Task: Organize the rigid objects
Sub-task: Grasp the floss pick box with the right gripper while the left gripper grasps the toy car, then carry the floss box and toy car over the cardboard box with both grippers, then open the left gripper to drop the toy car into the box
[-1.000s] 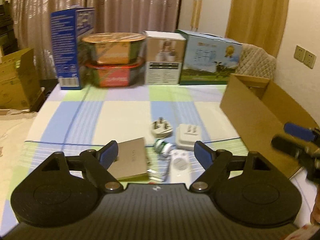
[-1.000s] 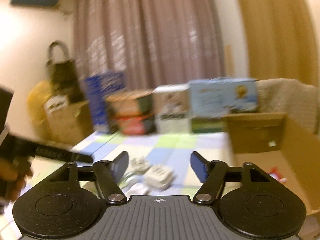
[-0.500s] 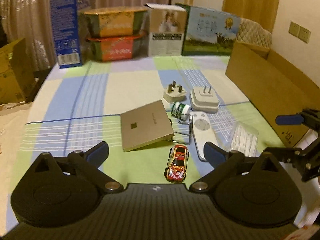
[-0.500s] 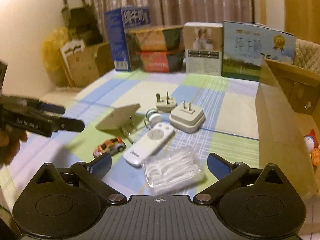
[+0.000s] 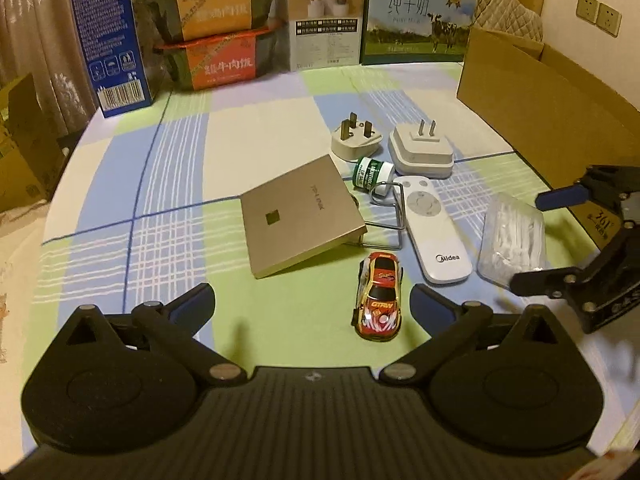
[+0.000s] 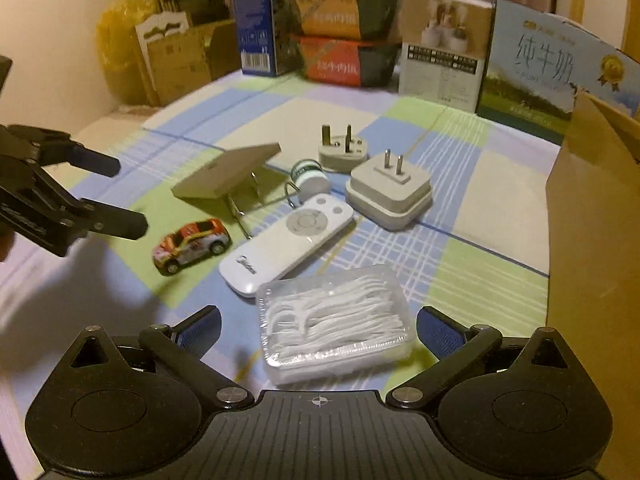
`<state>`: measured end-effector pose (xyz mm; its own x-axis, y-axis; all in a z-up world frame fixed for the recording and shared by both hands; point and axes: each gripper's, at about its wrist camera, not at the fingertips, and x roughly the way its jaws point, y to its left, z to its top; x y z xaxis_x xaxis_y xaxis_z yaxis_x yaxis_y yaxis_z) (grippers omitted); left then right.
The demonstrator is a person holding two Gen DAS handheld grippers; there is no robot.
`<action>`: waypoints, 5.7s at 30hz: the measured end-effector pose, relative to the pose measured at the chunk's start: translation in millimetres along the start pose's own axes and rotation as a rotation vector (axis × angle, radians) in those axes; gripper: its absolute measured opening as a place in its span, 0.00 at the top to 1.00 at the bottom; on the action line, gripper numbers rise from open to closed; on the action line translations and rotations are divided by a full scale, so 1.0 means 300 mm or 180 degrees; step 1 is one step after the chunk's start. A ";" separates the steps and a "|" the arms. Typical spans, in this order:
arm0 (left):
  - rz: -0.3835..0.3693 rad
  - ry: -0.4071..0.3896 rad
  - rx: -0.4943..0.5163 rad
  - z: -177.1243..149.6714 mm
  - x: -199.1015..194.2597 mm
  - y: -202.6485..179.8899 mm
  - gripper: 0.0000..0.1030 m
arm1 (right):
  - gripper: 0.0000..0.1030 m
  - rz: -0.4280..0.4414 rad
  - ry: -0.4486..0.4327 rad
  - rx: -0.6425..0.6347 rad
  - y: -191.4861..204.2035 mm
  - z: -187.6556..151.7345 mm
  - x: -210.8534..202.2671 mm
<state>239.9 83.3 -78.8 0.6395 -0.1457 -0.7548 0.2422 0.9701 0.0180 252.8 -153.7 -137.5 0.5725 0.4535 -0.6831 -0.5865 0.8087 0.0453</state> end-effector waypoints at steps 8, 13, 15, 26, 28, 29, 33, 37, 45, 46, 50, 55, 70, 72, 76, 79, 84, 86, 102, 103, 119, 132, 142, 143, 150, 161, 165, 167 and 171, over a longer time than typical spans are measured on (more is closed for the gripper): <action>-0.0115 0.0031 0.0118 0.020 0.028 -0.045 0.01 | 0.02 0.0003 0.0140 -0.0011 -0.046 0.011 0.049; -0.0125 0.0073 0.0148 0.016 0.038 -0.054 0.01 | 0.02 0.0090 0.0159 -0.0067 -0.048 0.013 0.062; -0.0128 0.0083 0.0141 0.016 0.041 -0.053 0.01 | 0.02 0.0175 0.0197 0.0001 -0.055 0.011 0.064; -0.0216 0.0120 0.0183 0.020 0.080 -0.064 0.01 | 0.13 0.0074 0.0264 0.0236 -0.045 0.014 0.029; -0.0238 0.0095 0.0225 0.025 0.093 -0.074 0.07 | 0.13 -0.0005 0.0223 0.0309 -0.050 0.021 0.014; -0.0236 0.0087 0.0234 0.029 0.098 -0.079 0.11 | 0.13 -0.0035 0.0196 0.0366 -0.058 0.022 0.005; -0.0254 0.0077 0.0300 0.038 0.110 -0.102 0.25 | 0.13 -0.0090 0.0133 0.0543 -0.088 0.025 -0.014; -0.0229 0.0145 0.0406 0.032 0.123 -0.115 0.40 | 0.13 -0.0115 0.0081 0.0615 -0.099 0.034 -0.027; -0.0266 0.0239 0.0443 0.016 0.136 -0.117 0.62 | 0.13 -0.0094 0.0028 0.0608 -0.089 0.042 -0.034; -0.0272 0.0243 0.0452 0.016 0.139 -0.120 0.64 | 0.13 -0.0096 0.0024 0.0609 -0.089 0.042 -0.036; -0.0308 0.0253 0.0447 0.018 0.146 -0.129 0.70 | 0.13 -0.0100 0.0005 0.0624 -0.093 0.042 -0.038; -0.0320 0.0281 0.0399 0.020 0.146 -0.128 0.75 | 0.13 -0.0097 -0.0009 0.0632 -0.094 0.045 -0.040; -0.0235 0.0183 0.0175 0.044 0.085 -0.119 0.76 | 0.13 -0.0140 -0.0229 0.0758 -0.102 0.057 -0.084; -0.0236 0.0145 0.0146 0.048 0.068 -0.124 0.76 | 0.13 -0.0144 -0.0266 0.0769 -0.098 0.057 -0.097; -0.0253 0.0061 0.0090 0.058 0.024 -0.146 0.76 | 0.13 -0.0158 -0.0342 0.0764 -0.085 0.056 -0.133; -0.0260 -0.0015 0.0055 0.068 -0.018 -0.167 0.76 | 0.13 -0.0229 -0.0433 0.0679 -0.068 0.058 -0.168; -0.0224 -0.0169 0.0064 0.105 -0.093 -0.231 0.76 | 0.13 -0.0351 -0.0598 0.0560 -0.040 0.061 -0.254; -0.0253 -0.0255 0.0047 0.118 -0.134 -0.262 0.76 | 0.13 -0.0395 -0.0675 0.0590 -0.040 0.060 -0.304; -0.0682 -0.0676 0.0396 0.294 -0.355 -0.675 0.76 | 0.13 -0.1016 -0.0971 0.1022 -0.285 -0.021 -0.780; -0.0716 -0.0685 0.0419 0.312 -0.353 -0.706 0.76 | 0.13 -0.1078 -0.0961 0.1088 -0.318 -0.036 -0.797; -0.0920 -0.0505 0.0714 0.433 -0.154 -0.995 0.76 | 0.13 -0.1213 -0.0882 0.1681 -0.594 -0.172 -0.849; -0.0929 -0.0336 0.0713 0.438 -0.030 -1.045 0.75 | 0.13 -0.1148 -0.0895 0.1764 -0.635 -0.172 -0.805; -0.0799 -0.0482 0.0609 0.453 -0.087 -0.982 0.71 | 0.13 -0.1157 -0.0881 0.1777 -0.631 -0.177 -0.811; -0.0779 -0.0497 0.0601 0.454 -0.097 -0.971 0.71 | 0.13 -0.1157 -0.0883 0.1778 -0.630 -0.177 -0.812; -0.0701 -0.0546 0.0546 0.453 -0.138 -0.915 0.71 | 0.13 -0.1113 -0.0886 0.1770 -0.607 -0.168 -0.812; -0.0702 -0.0569 0.0471 0.426 -0.161 -0.872 0.71 | 0.13 -0.1095 -0.0834 0.1715 -0.576 -0.147 -0.786; -0.0706 -0.0560 0.0447 0.417 -0.158 -0.860 0.71 | 0.13 -0.1104 -0.0796 0.1725 -0.581 -0.143 -0.768; -0.0707 -0.0551 0.0438 0.413 -0.155 -0.854 0.71 | 0.13 -0.1101 -0.0787 0.1741 -0.583 -0.142 -0.761; -0.0722 -0.0534 0.0415 0.407 -0.150 -0.845 0.71 | 0.13 -0.1104 -0.0783 0.1757 -0.585 -0.140 -0.750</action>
<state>238.9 -179.7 30.6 0.6674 -0.3961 -0.6306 0.4771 0.8776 -0.0463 202.6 -413.4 -22.3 0.8255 0.1536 -0.5431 -0.0066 0.9648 0.2629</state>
